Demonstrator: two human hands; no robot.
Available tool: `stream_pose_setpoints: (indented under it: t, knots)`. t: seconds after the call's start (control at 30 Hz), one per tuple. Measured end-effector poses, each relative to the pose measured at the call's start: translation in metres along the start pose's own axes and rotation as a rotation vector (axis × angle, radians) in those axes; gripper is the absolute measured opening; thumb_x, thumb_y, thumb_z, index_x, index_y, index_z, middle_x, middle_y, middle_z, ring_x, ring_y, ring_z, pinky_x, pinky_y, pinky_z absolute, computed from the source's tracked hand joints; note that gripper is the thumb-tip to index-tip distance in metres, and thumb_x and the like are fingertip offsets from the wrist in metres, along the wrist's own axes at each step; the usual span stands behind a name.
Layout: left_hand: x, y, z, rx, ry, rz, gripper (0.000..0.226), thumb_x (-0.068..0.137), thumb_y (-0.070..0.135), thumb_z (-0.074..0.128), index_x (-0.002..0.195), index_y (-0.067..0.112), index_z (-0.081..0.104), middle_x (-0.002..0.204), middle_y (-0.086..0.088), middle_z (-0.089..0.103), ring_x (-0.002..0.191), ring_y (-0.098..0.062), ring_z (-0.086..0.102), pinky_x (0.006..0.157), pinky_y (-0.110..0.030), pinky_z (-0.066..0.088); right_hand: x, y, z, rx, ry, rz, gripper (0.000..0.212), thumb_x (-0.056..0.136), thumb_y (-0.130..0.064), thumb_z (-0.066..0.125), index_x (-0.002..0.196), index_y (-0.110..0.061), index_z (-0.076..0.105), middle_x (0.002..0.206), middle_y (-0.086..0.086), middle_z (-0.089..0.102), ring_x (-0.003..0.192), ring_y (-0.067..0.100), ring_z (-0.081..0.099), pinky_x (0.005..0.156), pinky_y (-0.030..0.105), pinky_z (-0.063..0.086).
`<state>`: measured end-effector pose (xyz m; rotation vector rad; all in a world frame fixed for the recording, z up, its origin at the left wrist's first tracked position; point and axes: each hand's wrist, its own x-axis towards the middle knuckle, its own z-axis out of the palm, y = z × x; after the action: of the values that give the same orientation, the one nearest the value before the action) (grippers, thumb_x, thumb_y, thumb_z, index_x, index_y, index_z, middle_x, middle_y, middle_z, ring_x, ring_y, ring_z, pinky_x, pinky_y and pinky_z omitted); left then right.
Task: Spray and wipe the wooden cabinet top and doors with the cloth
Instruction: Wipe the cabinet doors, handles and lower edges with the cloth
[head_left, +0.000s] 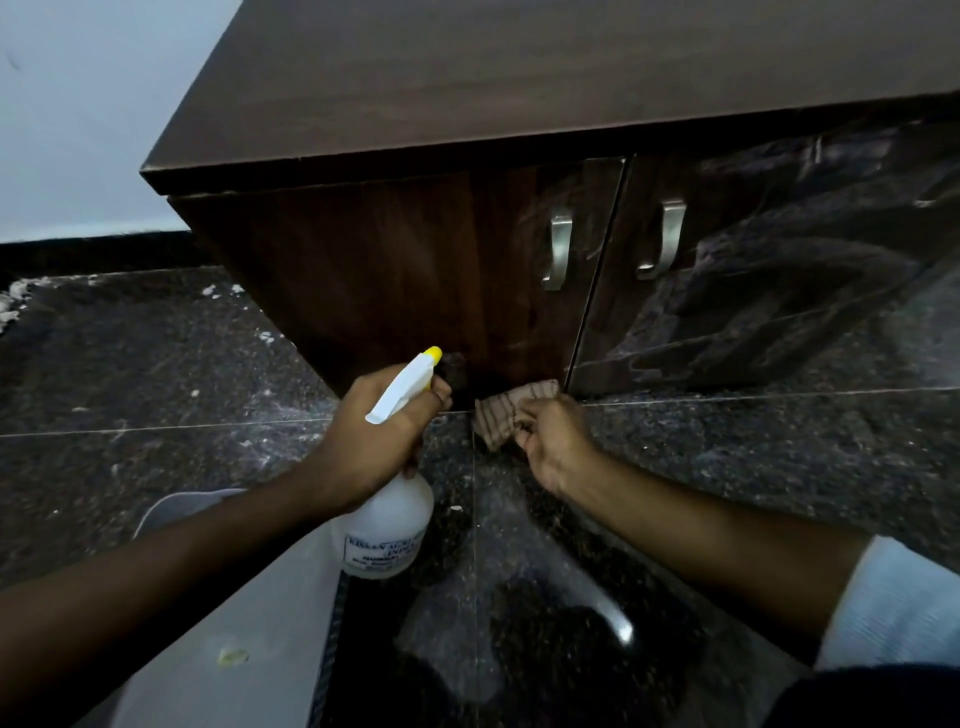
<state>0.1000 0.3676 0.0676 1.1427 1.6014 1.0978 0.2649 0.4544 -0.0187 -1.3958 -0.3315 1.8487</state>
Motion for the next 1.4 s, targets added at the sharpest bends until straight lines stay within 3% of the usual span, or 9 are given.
stream_pose_setpoints:
  t: [0.27,0.4,0.53,0.73,0.93,1.03,1.1,1.23,1.4]
  knots:
    - [-0.001,-0.003,-0.005,0.016,0.005,0.021,0.012,0.093,0.029,0.065,0.09,0.024,0.075,0.093,-0.044,0.066,0.04,-0.03,0.051,0.044,-0.039,0.045,-0.019,-0.012,0.008,0.147,-0.227,-0.26,0.023,0.096,0.007,0.052,0.102,-0.014,0.059,0.097,0.007,0.07,0.089,0.018,0.07,0.087,0.037,0.058]
    - [0.001,-0.003,-0.003,0.024,0.005,0.027,0.013,0.098,0.021,0.066,0.09,0.023,0.076,0.092,-0.034,0.071,0.042,-0.03,0.052,0.046,-0.037,0.045,-0.002,-0.001,0.0,0.016,-0.018,-0.131,0.027,0.095,0.007,0.051,0.11,-0.015,0.056,0.091,0.011,0.063,0.076,0.019,0.062,0.067,0.034,0.053]
    - [-0.002,-0.003,-0.005,0.026,0.026,0.018,0.019,0.105,0.007,0.063,0.093,0.016,0.075,0.095,-0.011,0.078,0.043,-0.028,0.052,0.046,-0.035,0.045,0.004,-0.011,0.0,0.029,-0.01,-0.082,0.023,0.092,0.009,0.051,0.105,-0.01,0.055,0.097,0.014,0.059,0.084,0.023,0.06,0.074,0.036,0.054]
    - [-0.002,-0.002,-0.006,0.051,0.033,0.021,0.016,0.101,0.014,0.065,0.091,0.02,0.076,0.09,-0.028,0.073,0.041,-0.028,0.052,0.046,-0.039,0.046,-0.034,-0.026,0.007,0.048,-0.201,-0.481,0.02,0.098,0.004,0.055,0.107,-0.014,0.059,0.101,0.007,0.068,0.092,0.018,0.068,0.081,0.037,0.058]
    - [-0.007,0.008,-0.006,0.029,0.032,0.029,0.011,0.097,0.02,0.066,0.09,0.017,0.075,0.092,-0.025,0.074,0.04,-0.022,0.051,0.048,-0.038,0.045,0.026,0.007,-0.027,-0.161,0.03,-0.09,0.02,0.095,0.004,0.049,0.107,-0.004,0.063,0.113,0.023,0.068,0.092,0.032,0.069,0.072,0.038,0.058]
    - [-0.01,0.006,-0.012,0.032,0.058,0.013,0.017,0.105,0.009,0.065,0.092,0.014,0.076,0.095,-0.013,0.078,0.04,-0.02,0.05,0.048,-0.039,0.044,0.016,-0.009,-0.016,-0.064,0.009,-0.114,0.026,0.096,0.004,0.048,0.121,0.006,0.056,0.119,0.028,0.067,0.099,0.033,0.068,0.069,0.036,0.062]
    - [-0.01,0.005,-0.014,0.049,0.074,0.004,0.018,0.106,0.006,0.063,0.093,0.011,0.074,0.092,-0.012,0.078,0.039,-0.019,0.05,0.047,-0.035,0.044,-0.005,-0.021,-0.002,-0.004,-0.1,-0.237,0.016,0.097,0.007,0.048,0.106,-0.003,0.057,0.1,0.019,0.067,0.088,0.024,0.067,0.069,0.033,0.06]
    - [-0.007,0.004,-0.016,0.113,0.107,-0.003,0.016,0.105,0.008,0.064,0.092,0.01,0.072,0.088,-0.037,0.067,0.039,-0.018,0.049,0.043,-0.031,0.043,-0.032,-0.022,0.024,0.042,-0.243,-0.377,0.021,0.097,0.006,0.054,0.098,-0.015,0.057,0.1,0.011,0.068,0.093,0.023,0.069,0.086,0.042,0.059]
    - [-0.011,0.012,-0.021,0.101,0.151,-0.046,0.014,0.104,0.005,0.06,0.094,0.006,0.07,0.1,-0.031,0.07,0.04,-0.013,0.051,0.041,-0.028,0.043,-0.006,0.016,0.019,-0.144,-0.072,-0.071,0.024,0.099,0.008,0.046,0.106,-0.014,0.052,0.123,0.024,0.06,0.097,0.027,0.06,0.077,0.039,0.055]
